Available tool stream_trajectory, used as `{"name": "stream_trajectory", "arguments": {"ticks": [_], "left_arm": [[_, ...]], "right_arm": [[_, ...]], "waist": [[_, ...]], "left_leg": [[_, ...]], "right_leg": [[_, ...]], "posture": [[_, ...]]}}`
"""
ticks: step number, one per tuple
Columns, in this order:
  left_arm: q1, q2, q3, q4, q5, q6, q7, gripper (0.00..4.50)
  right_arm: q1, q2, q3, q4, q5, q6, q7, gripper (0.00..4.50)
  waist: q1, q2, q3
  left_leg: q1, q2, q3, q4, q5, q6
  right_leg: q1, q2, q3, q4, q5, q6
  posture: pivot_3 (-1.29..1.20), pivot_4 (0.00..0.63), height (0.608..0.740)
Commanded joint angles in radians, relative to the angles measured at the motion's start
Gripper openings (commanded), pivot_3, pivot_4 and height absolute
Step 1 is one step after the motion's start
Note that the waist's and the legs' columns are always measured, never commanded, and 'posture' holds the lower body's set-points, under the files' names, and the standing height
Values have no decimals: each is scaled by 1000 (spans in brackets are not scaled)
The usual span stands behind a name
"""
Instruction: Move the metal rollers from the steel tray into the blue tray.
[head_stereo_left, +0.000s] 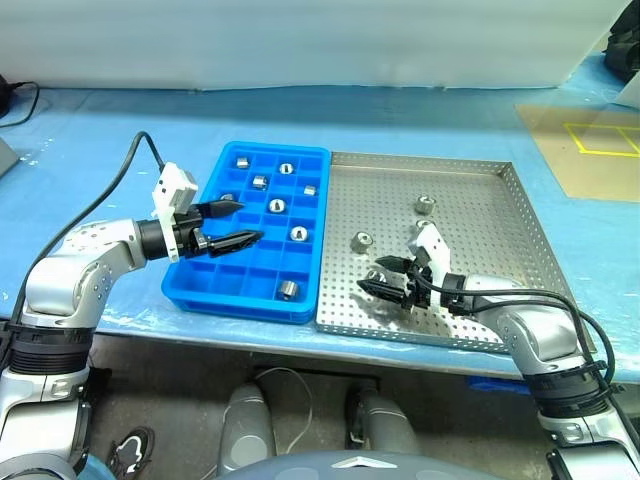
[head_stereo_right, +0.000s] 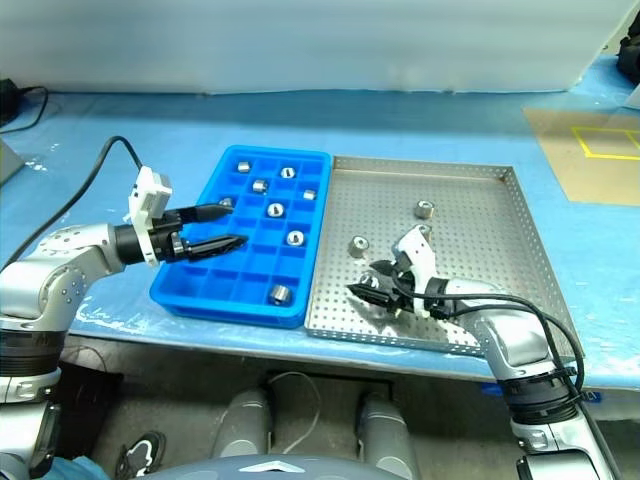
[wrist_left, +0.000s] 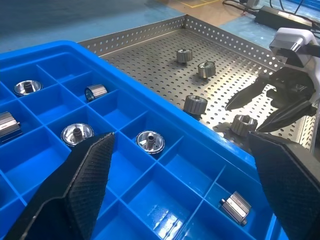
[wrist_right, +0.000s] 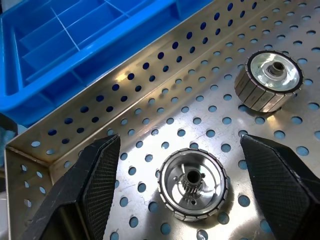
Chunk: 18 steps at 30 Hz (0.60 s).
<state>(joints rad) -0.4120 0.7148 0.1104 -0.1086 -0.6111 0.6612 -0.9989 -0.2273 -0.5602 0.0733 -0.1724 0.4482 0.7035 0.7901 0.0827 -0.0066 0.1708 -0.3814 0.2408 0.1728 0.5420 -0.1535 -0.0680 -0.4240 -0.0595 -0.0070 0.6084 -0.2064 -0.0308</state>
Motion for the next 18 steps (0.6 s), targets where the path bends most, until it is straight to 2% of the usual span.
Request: {"name": "stream_trajectory", "arguments": {"ticks": [1, 12, 14, 17, 18], "left_arm": [[-13, 9, 8, -24, -2, -13, -7, 4500], [-7, 4, 5, -31, -3, -12, -5, 4500], [-7, 5, 6, -33, -4, -11, -5, 4500], [-4, 7, 7, -37, -5, -9, -6, 4500], [-3, 8, 7, -38, -6, -8, -6, 4500]], "right_arm": [[-1, 9, 7, 2, -13, -31, 4, 3922], [19, 38, 56, 74, -120, -141, -19, 3922], [27, 37, 70, 86, -146, -174, -18, 3548], [29, 44, 67, 112, -170, -197, -35, 2712], [27, 48, 62, 120, -169, -202, -34, 2712]], "waist": [[0, 0, 0], [-3, 0, 0], [-6, 0, 0], [-8, 0, 0], [-8, 0, 0]], "left_leg": [[0, 0, 0, 0, 0, 0], [0, 0, 0, 0, 0, 0], [1, 0, 0, 0, 0, 0], [1, 0, 0, 0, 0, 0], [1, 0, 0, 0, 0, 0]], "right_leg": [[0, 0, 0, 0, 0, 1], [0, 0, 0, 0, 0, -1], [0, 0, 0, 0, 0, 0], [1, 0, 0, 0, 0, 0], [1, 0, 0, 0, 0, 0]], "posture": [[-45, 150, 740], [-46, 150, 740], [-46, 150, 740], [-47, 150, 740], [-47, 150, 740]]}}
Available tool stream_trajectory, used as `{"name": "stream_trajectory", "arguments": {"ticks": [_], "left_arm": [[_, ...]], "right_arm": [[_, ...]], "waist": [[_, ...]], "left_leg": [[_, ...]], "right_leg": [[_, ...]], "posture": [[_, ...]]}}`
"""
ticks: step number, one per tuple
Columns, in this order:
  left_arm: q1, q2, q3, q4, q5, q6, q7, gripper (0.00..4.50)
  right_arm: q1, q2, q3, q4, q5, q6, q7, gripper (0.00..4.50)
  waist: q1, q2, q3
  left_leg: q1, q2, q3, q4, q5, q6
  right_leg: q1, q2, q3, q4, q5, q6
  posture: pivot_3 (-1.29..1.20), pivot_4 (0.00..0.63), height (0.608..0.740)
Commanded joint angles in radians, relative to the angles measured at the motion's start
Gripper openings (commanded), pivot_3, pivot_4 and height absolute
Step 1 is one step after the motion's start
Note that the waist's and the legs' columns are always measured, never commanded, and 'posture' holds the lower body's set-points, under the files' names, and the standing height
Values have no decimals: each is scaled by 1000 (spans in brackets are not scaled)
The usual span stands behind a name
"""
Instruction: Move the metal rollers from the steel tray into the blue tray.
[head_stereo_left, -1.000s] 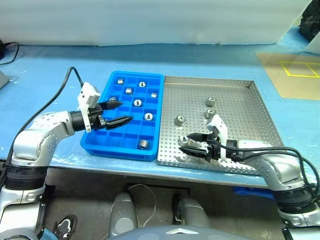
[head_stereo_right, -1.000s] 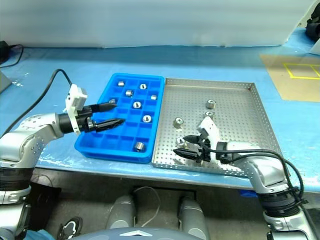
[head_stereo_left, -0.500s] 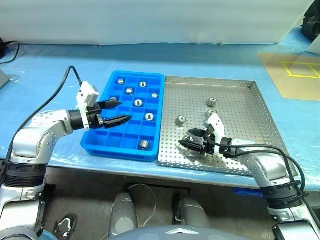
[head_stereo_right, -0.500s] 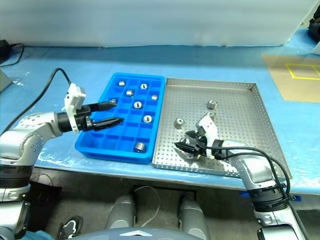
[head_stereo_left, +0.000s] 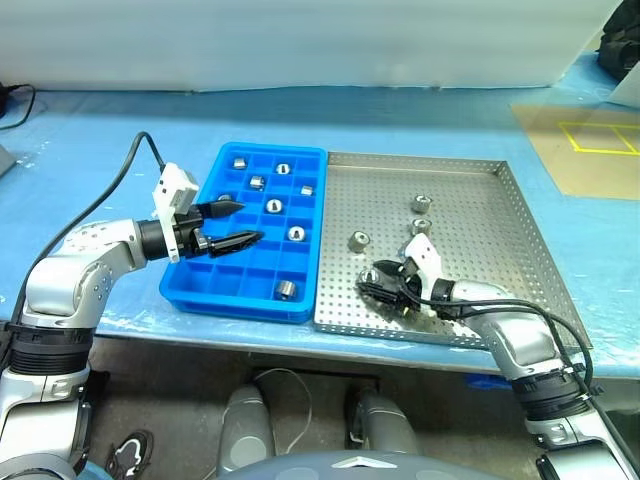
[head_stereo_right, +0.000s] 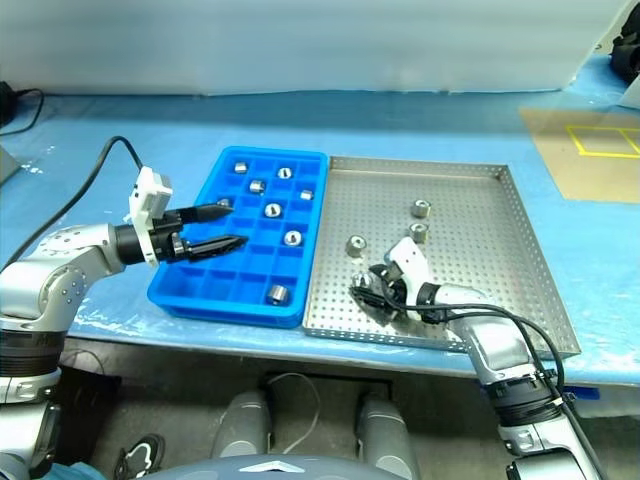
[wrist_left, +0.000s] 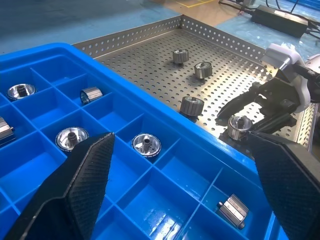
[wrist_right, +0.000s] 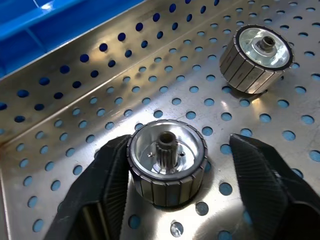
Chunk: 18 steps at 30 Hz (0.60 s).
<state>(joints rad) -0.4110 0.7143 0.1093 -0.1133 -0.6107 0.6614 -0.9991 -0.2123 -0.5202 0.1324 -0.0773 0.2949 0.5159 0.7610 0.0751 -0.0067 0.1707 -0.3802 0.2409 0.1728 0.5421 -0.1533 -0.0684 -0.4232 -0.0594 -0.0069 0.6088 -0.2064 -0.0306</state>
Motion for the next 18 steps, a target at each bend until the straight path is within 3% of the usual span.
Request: {"name": "stream_trajectory", "arguments": {"ticks": [1, 2, 4, 12, 18], "left_arm": [[-3, 9, 8, -34, -6, -7, -6, 4500], [-2, 10, 8, -35, -6, -6, -6, 4500], [-2, 10, 8, -36, -7, -5, -6, 4500], [-1, 12, 10, -35, -7, -3, -7, 4500], [-24, 34, 34, -8, 1, -20, -15, 4500]], "right_arm": [[12, 6, 1, 23, -6, -20, 13, 2712], [12, 2, 2, 19, -2, -25, 27, 2173], [4, 6, 0, 17, -7, -17, 16, 1677], [-46, -13, 0, -145, 81, 119, 81, 1656], [-242, 21, -35, -212, 196, 253, 87, 1656]], "waist": [[-1, 0, 0], [-2, 0, 0], [-2, 0, 0], [-4, 0, 0], [-5, 0, 0]], "left_leg": [[0, 0, 0, 0, 0, 0], [0, 0, 0, 0, 0, 0], [0, 0, 0, 0, 0, 0], [0, 0, 0, 0, 0, 0], [1, 0, 0, 0, 0, 0]], "right_leg": [[0, 0, 0, 0, 0, 0], [0, 0, 0, 0, 0, 0], [0, 0, 0, 0, 0, 0], [0, 0, 0, 0, 0, -1], [0, 0, 0, 2, 1, -1]], "posture": [[-46, 150, 740], [-47, 150, 740], [-46, 150, 740], [-44, 150, 740], [-35, 150, 740]]}}
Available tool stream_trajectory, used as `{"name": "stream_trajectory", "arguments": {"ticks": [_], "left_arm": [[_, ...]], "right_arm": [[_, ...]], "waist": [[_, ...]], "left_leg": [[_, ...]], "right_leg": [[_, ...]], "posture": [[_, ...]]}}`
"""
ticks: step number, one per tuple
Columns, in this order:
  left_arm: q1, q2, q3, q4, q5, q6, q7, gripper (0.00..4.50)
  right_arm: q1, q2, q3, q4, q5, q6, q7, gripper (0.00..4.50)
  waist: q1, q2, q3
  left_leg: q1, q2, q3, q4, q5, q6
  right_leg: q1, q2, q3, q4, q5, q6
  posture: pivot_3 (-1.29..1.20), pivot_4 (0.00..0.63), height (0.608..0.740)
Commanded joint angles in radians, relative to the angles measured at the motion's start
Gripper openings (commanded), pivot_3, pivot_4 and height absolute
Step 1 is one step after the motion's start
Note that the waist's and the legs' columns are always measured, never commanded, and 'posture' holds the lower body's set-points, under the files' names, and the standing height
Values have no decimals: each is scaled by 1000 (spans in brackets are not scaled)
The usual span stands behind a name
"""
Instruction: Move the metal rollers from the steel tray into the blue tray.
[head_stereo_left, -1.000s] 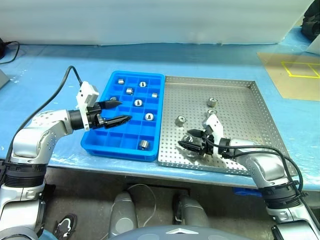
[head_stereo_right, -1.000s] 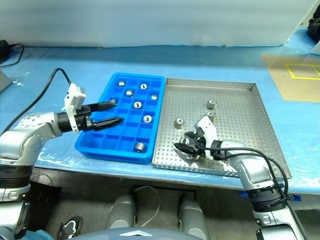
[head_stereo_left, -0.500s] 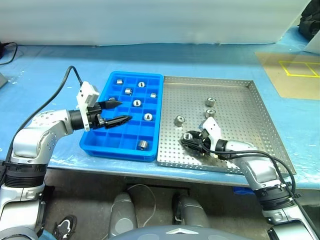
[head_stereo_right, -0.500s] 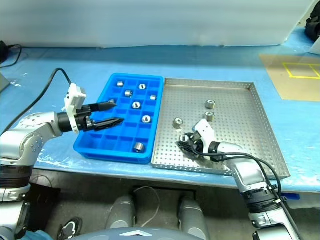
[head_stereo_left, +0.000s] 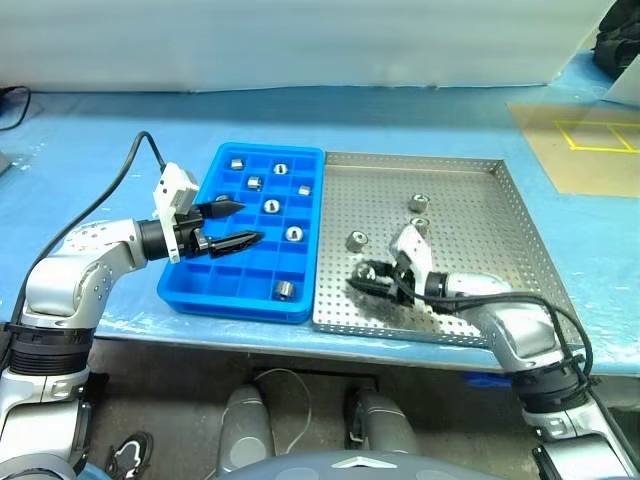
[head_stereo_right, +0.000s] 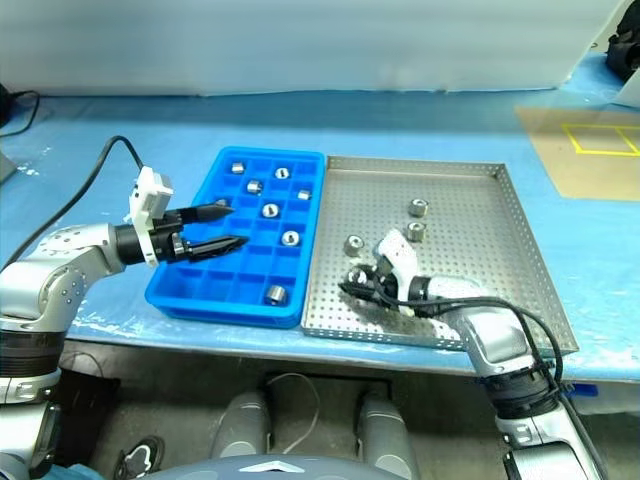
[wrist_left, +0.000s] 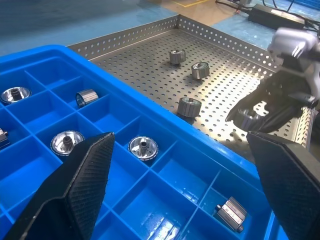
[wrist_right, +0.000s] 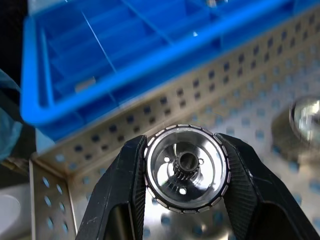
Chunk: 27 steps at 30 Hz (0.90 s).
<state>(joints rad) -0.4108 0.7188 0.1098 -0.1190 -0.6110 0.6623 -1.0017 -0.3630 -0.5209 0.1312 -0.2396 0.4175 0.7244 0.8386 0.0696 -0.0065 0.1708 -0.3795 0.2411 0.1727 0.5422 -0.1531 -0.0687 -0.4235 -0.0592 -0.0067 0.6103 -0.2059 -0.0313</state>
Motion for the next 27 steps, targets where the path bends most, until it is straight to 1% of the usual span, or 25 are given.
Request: {"name": "stream_trajectory", "arguments": {"ticks": [1, 4, 5, 8, 10, 12, 18, 22, 27], "left_arm": [[-29, 38, 42, 8, 3, -25, -15, 4500], [-43, 77, 65, 54, 20, -49, -26, 4500], [-47, 91, 73, 71, 25, -56, -31, 4500], [-42, 134, 104, 104, 33, -68, -43, 4500], [-19, 156, 128, 101, 26, -64, -48, 4500], [8, 168, 147, 82, 16, -54, -48, 4500], [88, 171, 184, 12, -16, -14, -33, 4500], [118, 150, 186, -48, -44, 15, -9, 4500], [131, 128, 185, -90, -70, 40, 21, 4500]], "right_arm": [[-134, 44, -33, -34, 87, 56, 4, 1656], [-265, 131, 7, 55, 85, 42, 3, 1656], [-303, 169, 24, 98, 74, 29, 1, 1656], [-394, 289, 91, 264, 10, -55, 0, 1656], [-429, 356, 134, 372, -35, -118, 3, 1656], [-442, 395, 163, 439, -67, -158, 15, 1656], [-439, 447, 202, 554, -125, -227, 46, 1656], [-455, 464, 164, 637, -156, -282, 15, 1656], [-454, 461, 144, 653, -164, -293, 24, 1656]], "waist": [[1, 0, 0], [-2, 0, 0], [-2, 0, 0], [0, 0, 0], [0, 0, 0], [2, 0, 0], [19, -1, 0], [27, -1, 0], [26, -1, 0]], "left_leg": [[0, 0, 0, 0, 0, 0], [0, 0, 0, 0, 0, -1], [0, 0, 0, 0, 1, -1], [0, 0, 0, -1, 1, -1], [-1, 0, 0, -1, 0, -1], [-4, 0, 0, -1, 0, -1], [-10, 0, -3, 0, 0, 0], [-9, 1, -4, 0, 1, -2], [-7, 1, -4, 0, 3, -6]], "right_leg": [[0, 0, 0, 0, 0, 0], [0, 0, 0, 1, 0, 0], [-1, 0, 0, 2, 2, -3], [-2, 0, 0, 2, 2, -5], [-2, 0, -1, 2, 3, -6], [-4, 0, -1, 2, 3, -6], [-6, -1, -5, 0, 3, -7], [-6, -1, -5, 3, 3, -7], [-6, -1, -4, 8, 3, -7]], "posture": [[-33, 150, 740], [-19, 150, 740], [-12, 150, 740], [12, 150, 740], [27, 150, 740], [43, 150, 740], [65, 150, 740], [69, 150, 740], [61, 150, 740]]}}
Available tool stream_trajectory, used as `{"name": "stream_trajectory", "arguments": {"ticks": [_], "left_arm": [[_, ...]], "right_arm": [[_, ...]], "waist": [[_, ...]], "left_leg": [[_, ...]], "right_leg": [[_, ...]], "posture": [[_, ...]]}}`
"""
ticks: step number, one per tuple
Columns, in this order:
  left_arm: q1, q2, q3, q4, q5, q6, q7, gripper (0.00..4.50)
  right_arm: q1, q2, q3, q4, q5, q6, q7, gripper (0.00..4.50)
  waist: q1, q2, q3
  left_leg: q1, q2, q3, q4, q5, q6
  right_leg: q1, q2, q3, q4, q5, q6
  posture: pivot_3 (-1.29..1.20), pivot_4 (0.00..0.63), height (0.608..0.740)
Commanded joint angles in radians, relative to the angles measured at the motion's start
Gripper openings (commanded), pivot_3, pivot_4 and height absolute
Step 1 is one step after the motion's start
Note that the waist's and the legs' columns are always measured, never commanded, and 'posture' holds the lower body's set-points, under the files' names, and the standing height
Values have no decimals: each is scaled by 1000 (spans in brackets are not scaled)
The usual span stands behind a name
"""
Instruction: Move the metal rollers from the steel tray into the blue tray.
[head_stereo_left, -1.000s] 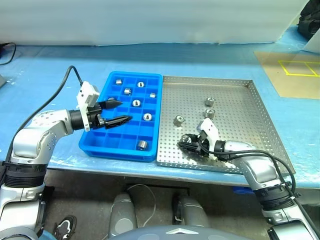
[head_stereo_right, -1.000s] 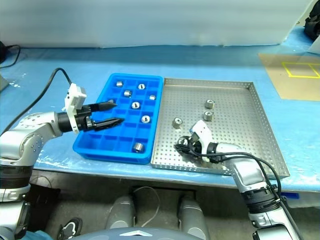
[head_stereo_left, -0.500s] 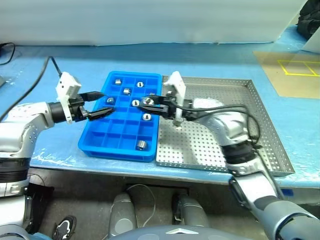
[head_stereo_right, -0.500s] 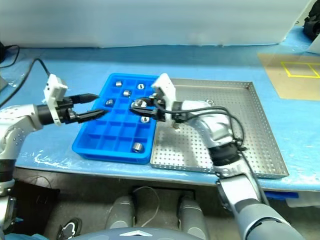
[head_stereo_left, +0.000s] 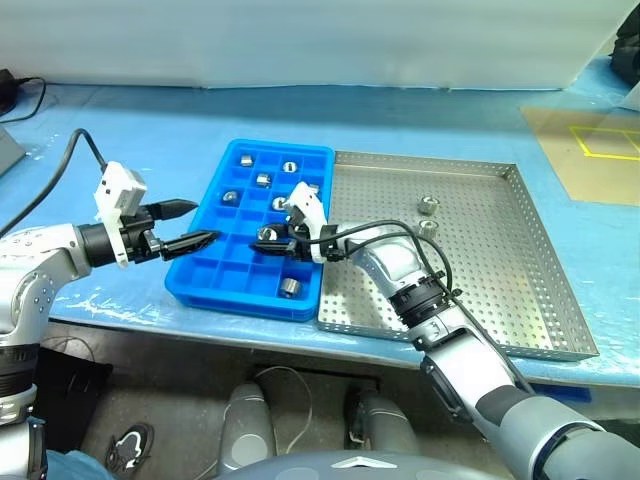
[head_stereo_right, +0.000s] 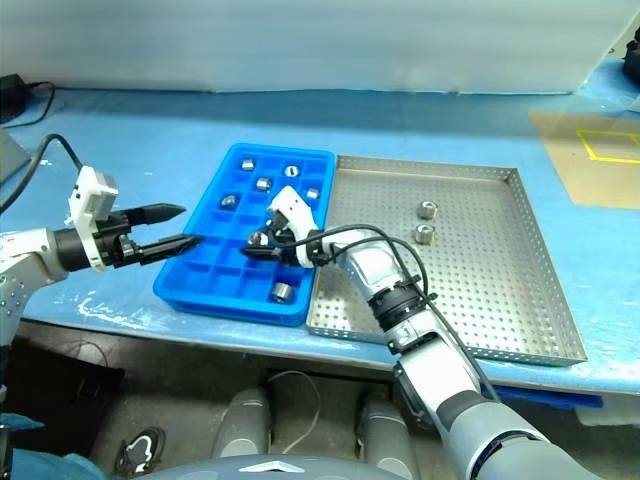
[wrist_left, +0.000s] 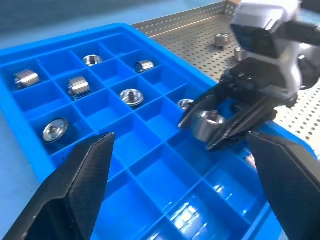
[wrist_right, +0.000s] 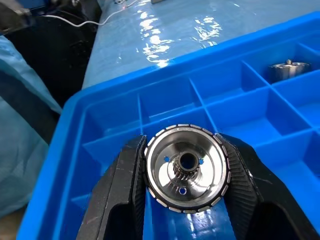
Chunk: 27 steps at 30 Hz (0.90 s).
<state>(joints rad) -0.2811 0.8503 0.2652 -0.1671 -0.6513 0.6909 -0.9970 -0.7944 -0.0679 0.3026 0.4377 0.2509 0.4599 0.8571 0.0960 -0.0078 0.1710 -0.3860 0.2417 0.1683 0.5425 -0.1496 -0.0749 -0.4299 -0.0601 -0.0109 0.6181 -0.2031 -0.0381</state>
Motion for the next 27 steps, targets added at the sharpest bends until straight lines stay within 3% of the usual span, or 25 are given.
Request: {"name": "stream_trajectory", "arguments": {"ticks": [1, 2, 3, 5, 10, 11, 15, 18, 23, 27], "left_arm": [[2, -7, 29, -46, -33, 15, 22, 4500], [-1, -10, 22, -47, -35, 18, 23, 4500], [-3, -13, 14, -47, -34, 17, 23, 4500], [-16, -21, 3, -42, -32, 17, 29, 4500], [-46, -38, -14, -24, -28, 13, 30, 4500], [-52, -41, -18, -20, -26, 11, 30, 4500], [-76, -49, -43, -13, -24, 10, 18, 4500], [-89, -62, -80, -11, -16, 4, 5, 4500], [-121, -96, -252, 15, 80, -64, -61, 4500], [-267, -232, -353, 157, 112, -107, -96, 4500]], "right_arm": [[-17, 8, -26, -29, 0, -29, 8, 1656], [-13, 12, -27, -30, -1, -26, 6, 1656], [-4, 14, -19, -37, -7, -28, 9, 2216], [8, 19, -13, -55, -9, -20, 12, 2613], [33, 37, -14, -126, 8, 33, 12, 4318], [37, 33, -10, -137, 2, 40, 13, 4451], [24, 2, -43, -162, -7, 45, -6, 4451], [3, -65, -135, -272, 84, 151, 17, 4451], [35, -277, -307, -556, 294, 387, 75, 4451], [104, -481, -441, -576, 261, 371, 33, 4451]], "waist": [[0, 0, 0], [0, 0, 0], [-1, 0, 0], [-1, 0, 0], [-1, 0, 0], [-1, 0, 0], [-2, 0, 0], [2, 0, 0], [4, -1, 0], [2, 0, 0]], "left_leg": [[1, 0, 0, 0, 0, 0], [1, 0, 0, 0, 0, 0], [1, 0, 0, 0, 0, -1], [1, 0, 0, 0, 1, -1], [0, 0, 0, 0, 1, -1], [0, 0, 0, 0, 1, -1], [0, 0, 0, 0, 1, -1], [0, -1, 0, 0, 1, -2], [0, -1, 0, 1, 1, -1], [2, -1, 0, 1, 1, -1]], "right_leg": [[0, 0, 0, 1, 0, 0], [0, 0, 0, 1, 0, 0], [0, 0, 0, 2, 0, 0], [-1, 1, 1, 2, 0, 0], [-1, 1, 1, 2, 0, 0], [-1, 1, 1, 2, 0, 0], [-1, 1, 1, 2, 0, 0], [-1, 0, 1, 2, 0, 0], [0, 0, 2, 2, 0, 0], [1, 1, 3, 2, 0, 0]], "posture": [[59, 150, 740], [56, 150, 740], [53, 150, 740], [47, 150, 740], [34, 150, 740], [33, 150, 740], [16, 150, 740], [2, 150, 740], [-88, 150, 740], [-172, 150, 740]]}}
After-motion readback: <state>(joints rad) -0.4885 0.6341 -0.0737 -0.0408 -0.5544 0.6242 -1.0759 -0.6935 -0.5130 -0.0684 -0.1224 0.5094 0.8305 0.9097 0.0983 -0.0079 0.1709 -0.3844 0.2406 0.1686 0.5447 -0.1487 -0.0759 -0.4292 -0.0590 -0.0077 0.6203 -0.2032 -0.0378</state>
